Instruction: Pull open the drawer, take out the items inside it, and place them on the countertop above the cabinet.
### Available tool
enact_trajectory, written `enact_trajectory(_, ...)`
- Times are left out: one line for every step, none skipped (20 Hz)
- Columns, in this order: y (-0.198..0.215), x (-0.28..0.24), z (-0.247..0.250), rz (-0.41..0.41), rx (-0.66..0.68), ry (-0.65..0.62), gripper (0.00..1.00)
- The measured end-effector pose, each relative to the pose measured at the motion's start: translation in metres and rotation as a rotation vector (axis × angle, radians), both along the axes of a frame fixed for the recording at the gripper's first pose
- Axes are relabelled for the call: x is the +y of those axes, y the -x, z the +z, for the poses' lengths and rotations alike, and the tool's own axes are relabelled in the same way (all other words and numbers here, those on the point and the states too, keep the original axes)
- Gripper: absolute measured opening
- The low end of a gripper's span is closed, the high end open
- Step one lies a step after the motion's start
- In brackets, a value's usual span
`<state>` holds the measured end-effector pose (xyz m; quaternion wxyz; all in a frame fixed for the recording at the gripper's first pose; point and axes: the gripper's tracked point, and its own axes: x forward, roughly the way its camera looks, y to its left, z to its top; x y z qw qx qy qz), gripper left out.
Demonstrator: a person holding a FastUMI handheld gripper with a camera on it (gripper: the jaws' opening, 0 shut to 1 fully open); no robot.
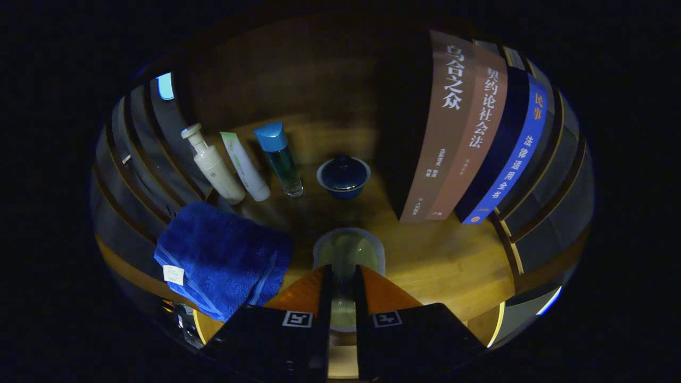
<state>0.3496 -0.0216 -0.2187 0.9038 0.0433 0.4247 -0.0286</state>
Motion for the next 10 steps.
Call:
enact_trajectory(-0.001,0.003,0.002,0.001,-0.02,-0.011,0.38)
enact_trajectory(-0.001,0.003,0.005,0.0,-0.027,-0.008,0.51)
enact_trajectory(0.0,0.001,0.005,-0.002,-0.029,0.001,0.64)
enact_trajectory(0.002,-0.001,0.006,-0.005,-0.029,0.009,0.76)
enact_trajectory(0.003,-0.001,0.007,-0.005,-0.034,0.009,0.89)
enact_trajectory(0.006,-0.002,0.011,-0.007,-0.048,0.009,1.0)
enact_trajectory(0.008,-0.002,0.015,-0.01,-0.069,0.006,1.0)
enact_trajectory(0.014,-0.003,0.022,-0.014,-0.092,0.003,1.0)
enact_trajectory(0.022,-0.002,0.029,-0.018,-0.126,-0.002,1.0)
enact_trajectory(0.029,-0.001,0.034,-0.018,-0.154,-0.006,1.0)
